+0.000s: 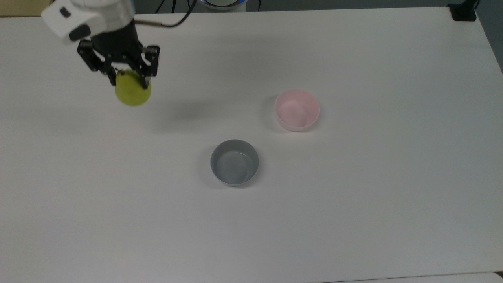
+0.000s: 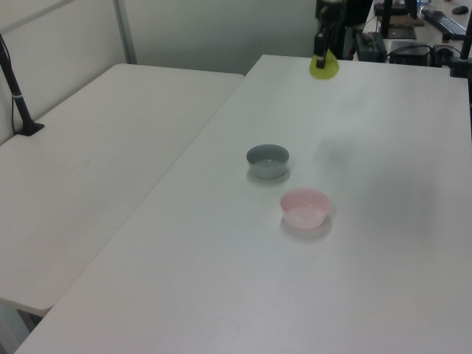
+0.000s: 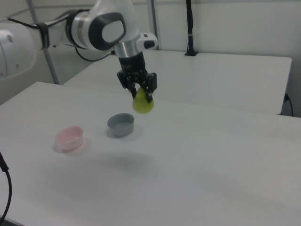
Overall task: Place the pear in the bowl
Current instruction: 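Lift the grasped pear up off the table, then carry the pear over the pink bowl and lower it in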
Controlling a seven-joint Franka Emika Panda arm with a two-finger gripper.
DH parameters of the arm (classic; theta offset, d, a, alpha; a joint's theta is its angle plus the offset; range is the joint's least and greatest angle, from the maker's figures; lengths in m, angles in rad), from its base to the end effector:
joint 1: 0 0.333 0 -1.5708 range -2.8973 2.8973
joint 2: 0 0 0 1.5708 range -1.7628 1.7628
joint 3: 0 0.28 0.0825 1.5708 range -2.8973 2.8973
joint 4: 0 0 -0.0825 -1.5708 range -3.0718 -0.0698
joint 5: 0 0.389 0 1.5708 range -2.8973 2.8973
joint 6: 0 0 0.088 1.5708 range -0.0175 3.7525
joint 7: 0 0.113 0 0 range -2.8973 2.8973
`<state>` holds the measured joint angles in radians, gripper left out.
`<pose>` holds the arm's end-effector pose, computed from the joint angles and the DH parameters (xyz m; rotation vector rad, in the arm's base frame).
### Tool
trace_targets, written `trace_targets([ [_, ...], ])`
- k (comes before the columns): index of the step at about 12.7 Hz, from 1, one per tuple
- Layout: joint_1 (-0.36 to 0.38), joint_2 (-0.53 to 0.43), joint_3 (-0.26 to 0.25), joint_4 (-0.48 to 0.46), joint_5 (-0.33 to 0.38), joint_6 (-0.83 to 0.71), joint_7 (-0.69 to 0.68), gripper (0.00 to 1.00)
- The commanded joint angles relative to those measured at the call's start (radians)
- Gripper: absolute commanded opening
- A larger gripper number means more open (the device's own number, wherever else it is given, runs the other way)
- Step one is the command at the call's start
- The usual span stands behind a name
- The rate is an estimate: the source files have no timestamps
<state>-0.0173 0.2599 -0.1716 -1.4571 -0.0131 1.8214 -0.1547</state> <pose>0.6376 -0.1116 0.5064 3.0638 -0.0362 0.1486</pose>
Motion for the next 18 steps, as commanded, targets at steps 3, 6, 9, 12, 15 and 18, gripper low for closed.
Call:
trace_targets([
  [3,0.072,-0.178,-0.002,-0.063,0.030,-0.141,0.003,0.18],
  [6,0.146,-0.261,-0.002,-0.130,0.039,-0.180,0.004,0.18],
  [9,0.230,-0.293,-0.003,-0.184,0.059,-0.182,0.012,0.18],
  [12,0.302,-0.304,-0.002,-0.235,0.061,-0.169,0.033,0.20],
  [15,0.355,-0.303,0.000,-0.294,0.071,-0.081,0.087,0.24],
  [18,0.359,-0.304,0.038,-0.397,0.110,0.091,0.110,0.28],
])
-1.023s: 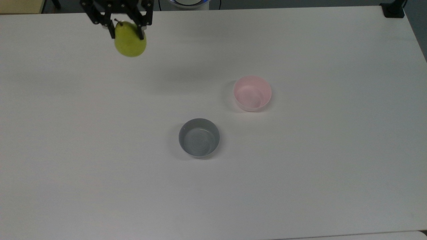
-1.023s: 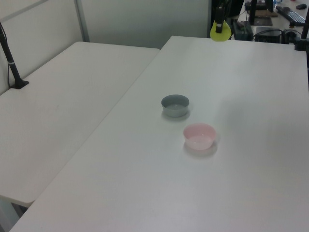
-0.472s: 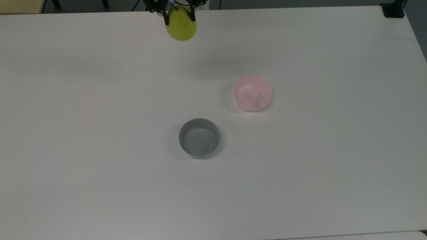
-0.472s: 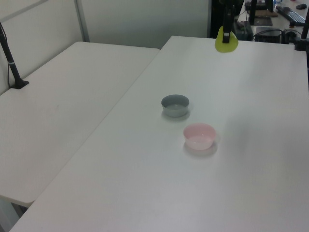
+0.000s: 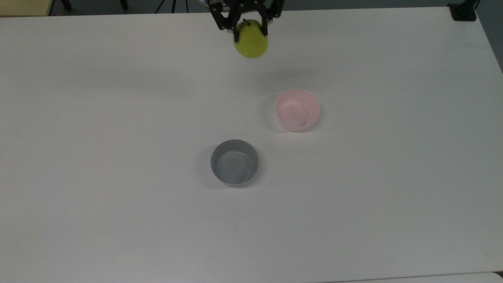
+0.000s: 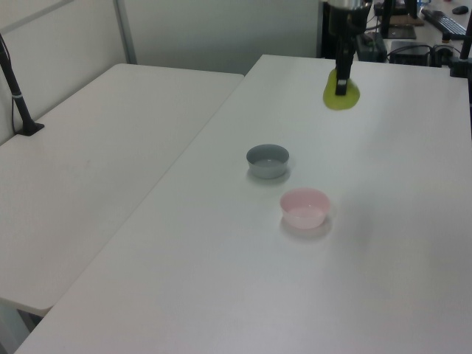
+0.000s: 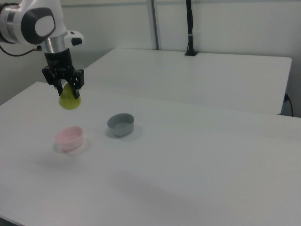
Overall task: Place the pear in the bowl
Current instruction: 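Carry the pear over the pink bowl and lower it in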
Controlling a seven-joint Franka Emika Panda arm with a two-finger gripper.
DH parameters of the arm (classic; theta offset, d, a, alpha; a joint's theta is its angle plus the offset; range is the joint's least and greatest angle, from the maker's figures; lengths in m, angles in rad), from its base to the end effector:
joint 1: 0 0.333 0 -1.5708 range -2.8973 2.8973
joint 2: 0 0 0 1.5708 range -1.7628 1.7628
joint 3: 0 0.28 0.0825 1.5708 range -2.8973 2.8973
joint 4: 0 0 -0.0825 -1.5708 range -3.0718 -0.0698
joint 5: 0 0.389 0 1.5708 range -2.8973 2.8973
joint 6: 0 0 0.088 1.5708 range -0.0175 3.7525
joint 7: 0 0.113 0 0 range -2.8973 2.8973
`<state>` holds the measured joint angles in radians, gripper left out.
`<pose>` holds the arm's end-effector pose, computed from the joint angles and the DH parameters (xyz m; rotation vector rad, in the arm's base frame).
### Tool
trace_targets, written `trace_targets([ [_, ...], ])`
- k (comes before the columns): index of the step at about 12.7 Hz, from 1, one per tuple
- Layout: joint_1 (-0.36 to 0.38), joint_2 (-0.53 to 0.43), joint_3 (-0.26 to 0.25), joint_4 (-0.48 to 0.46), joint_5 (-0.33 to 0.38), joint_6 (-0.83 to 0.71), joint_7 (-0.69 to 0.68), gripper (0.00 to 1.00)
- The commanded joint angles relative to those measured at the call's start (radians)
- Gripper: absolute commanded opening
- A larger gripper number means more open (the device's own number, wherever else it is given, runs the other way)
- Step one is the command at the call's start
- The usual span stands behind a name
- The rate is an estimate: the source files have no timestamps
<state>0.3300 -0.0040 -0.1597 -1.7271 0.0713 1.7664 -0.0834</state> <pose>0.5619 0.1033 0.5270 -3.0460 -0.3693 -0.0616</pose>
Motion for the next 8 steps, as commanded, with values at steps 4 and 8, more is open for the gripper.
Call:
trace_targets([
  [4,0.030,-0.004,0.097,-0.221,0.015,0.335,0.096,0.27],
  [8,0.034,0.103,0.166,-0.247,-0.065,0.451,0.203,0.25],
])
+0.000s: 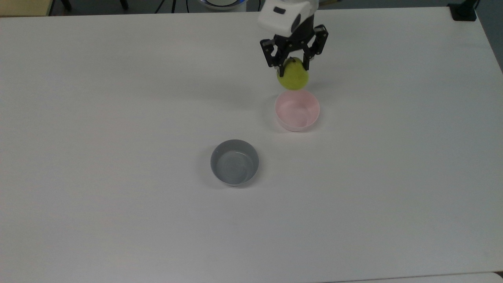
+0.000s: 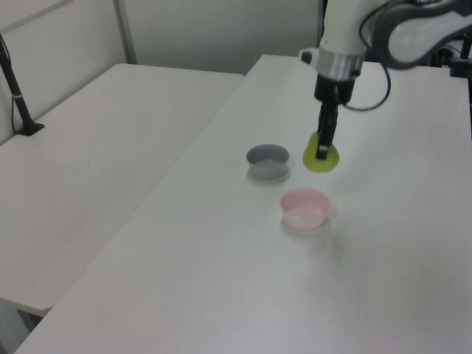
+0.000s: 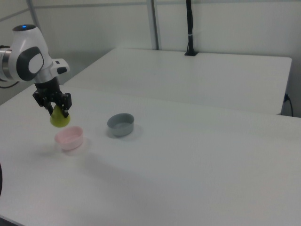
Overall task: Place the pear in the bowl
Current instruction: 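Carry the pear over the pink bowl and lower it in, then open the gripper to release the pear into the pink bowl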
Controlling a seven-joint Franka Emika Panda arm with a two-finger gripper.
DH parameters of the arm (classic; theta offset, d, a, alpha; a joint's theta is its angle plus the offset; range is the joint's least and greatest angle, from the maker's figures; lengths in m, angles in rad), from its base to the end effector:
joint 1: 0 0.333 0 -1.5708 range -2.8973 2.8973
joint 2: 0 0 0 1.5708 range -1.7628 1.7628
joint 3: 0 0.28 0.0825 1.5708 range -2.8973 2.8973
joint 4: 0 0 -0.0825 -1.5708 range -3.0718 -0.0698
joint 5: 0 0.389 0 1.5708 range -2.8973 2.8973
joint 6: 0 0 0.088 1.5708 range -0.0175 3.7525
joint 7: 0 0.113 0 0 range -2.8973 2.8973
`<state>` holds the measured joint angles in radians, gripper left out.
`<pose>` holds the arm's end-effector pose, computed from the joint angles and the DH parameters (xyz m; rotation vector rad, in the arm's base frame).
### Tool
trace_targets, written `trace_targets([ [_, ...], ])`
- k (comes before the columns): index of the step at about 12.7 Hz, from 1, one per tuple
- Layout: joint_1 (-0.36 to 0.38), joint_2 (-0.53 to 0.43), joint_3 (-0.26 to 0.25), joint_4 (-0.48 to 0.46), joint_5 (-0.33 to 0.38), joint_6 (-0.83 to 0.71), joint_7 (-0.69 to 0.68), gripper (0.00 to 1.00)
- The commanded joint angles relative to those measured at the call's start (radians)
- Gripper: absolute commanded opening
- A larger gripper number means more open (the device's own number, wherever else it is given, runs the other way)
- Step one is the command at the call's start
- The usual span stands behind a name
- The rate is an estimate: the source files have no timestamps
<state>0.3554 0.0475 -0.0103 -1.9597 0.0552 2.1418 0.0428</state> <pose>0.5501 0.2006 0.4190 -3.0339 -0.4208 -0.1884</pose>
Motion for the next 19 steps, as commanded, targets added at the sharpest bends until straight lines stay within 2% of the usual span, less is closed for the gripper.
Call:
trace_targets([
  [1,0.014,0.080,0.021,-0.016,-0.076,0.110,0.106,0.25],
  [4,0.030,0.153,0.021,-0.015,-0.167,0.191,0.187,0.25],
  [9,0.034,0.206,0.021,-0.005,-0.205,0.222,0.235,0.27],
  [10,0.034,0.207,0.021,-0.007,-0.209,0.222,0.235,0.42],
  [11,0.033,0.209,0.023,-0.005,-0.209,0.222,0.242,0.79],
  [13,0.034,0.207,0.023,-0.005,-0.209,0.219,0.270,1.00],
  [16,0.031,0.200,0.023,0.005,-0.204,0.205,0.299,1.00],
  [19,0.019,0.178,0.023,0.070,-0.202,0.072,0.299,1.00],
])
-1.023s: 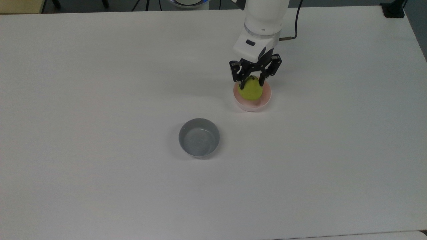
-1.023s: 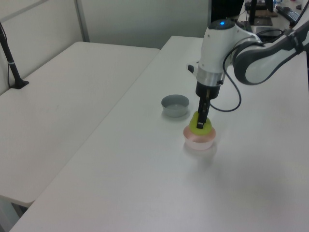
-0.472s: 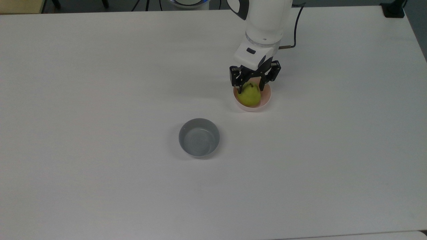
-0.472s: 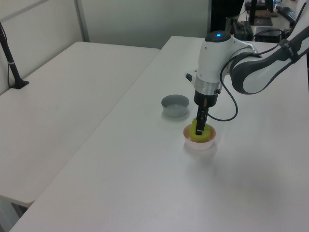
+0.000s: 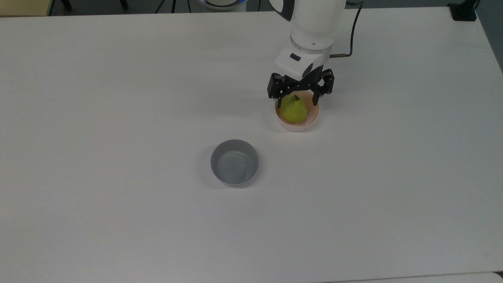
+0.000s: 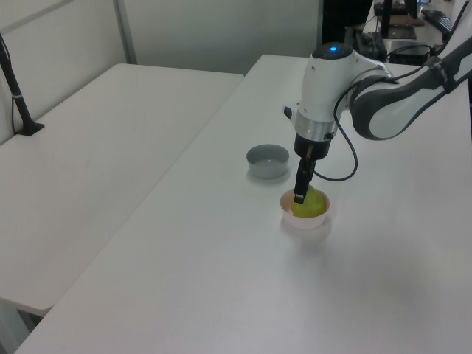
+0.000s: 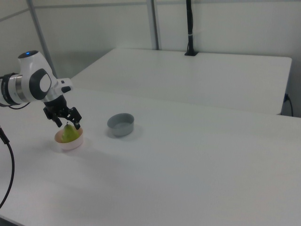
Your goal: Place the pear in the bowl
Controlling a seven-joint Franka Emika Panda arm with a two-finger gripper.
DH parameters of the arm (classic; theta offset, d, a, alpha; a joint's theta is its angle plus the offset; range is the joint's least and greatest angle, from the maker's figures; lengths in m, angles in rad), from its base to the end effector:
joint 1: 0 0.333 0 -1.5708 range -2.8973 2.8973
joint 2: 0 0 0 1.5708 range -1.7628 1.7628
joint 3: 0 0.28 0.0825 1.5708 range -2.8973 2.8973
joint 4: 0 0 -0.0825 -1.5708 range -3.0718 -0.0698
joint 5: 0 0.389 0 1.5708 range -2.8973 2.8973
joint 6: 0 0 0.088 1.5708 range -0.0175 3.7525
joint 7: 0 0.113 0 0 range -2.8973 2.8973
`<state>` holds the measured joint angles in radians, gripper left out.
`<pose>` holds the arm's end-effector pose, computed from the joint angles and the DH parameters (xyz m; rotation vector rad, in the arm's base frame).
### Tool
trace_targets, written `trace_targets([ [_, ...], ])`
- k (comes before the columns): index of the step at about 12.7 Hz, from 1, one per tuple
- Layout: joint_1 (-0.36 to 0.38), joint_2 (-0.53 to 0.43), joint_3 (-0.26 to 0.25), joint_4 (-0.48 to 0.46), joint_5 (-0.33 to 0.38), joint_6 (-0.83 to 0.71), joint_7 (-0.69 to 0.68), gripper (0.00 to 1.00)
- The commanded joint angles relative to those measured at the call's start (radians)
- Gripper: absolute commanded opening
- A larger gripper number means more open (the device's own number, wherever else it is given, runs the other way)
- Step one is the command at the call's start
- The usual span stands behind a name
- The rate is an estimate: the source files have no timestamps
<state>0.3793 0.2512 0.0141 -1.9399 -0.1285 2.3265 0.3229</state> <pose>0.5706 0.2335 0.3248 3.0805 0.2340 0.2482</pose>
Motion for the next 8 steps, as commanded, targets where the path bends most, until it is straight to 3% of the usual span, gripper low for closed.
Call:
trace_targets([
  [1,-0.008,-0.035,-0.002,0.067,-0.019,-0.137,0.019,1.00],
  [8,-0.097,-0.122,-0.005,0.214,-0.013,-0.464,0.018,1.00],
])
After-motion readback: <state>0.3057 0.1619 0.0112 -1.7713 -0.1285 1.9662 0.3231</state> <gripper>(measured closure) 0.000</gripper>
